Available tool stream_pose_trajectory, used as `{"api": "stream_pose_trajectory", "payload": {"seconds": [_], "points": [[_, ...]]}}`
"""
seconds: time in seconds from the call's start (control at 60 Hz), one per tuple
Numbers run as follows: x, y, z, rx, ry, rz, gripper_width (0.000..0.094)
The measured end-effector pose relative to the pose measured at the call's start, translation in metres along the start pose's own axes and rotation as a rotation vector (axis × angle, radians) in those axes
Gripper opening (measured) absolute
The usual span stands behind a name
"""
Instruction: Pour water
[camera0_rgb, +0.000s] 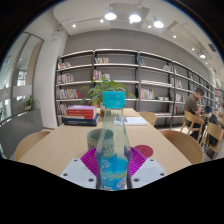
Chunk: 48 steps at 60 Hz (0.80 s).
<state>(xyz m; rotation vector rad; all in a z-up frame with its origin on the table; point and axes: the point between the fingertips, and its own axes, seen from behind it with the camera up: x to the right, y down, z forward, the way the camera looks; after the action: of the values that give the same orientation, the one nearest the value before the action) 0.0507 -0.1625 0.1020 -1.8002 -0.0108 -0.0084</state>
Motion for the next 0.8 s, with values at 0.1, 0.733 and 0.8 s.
{"api": "stream_pose_trajectory", "payload": {"seconds": [0.1, 0.733, 0.8], "points": [[0.0, 0.0, 0.0, -0.01, 0.008, -0.017, 0.0339], [0.11, -0.075, 0.098, -0.241, 0.112, -1.199, 0.0357], [0.11, -0.083, 0.106, -0.25, 0.115, -1.372, 0.0357]]}}
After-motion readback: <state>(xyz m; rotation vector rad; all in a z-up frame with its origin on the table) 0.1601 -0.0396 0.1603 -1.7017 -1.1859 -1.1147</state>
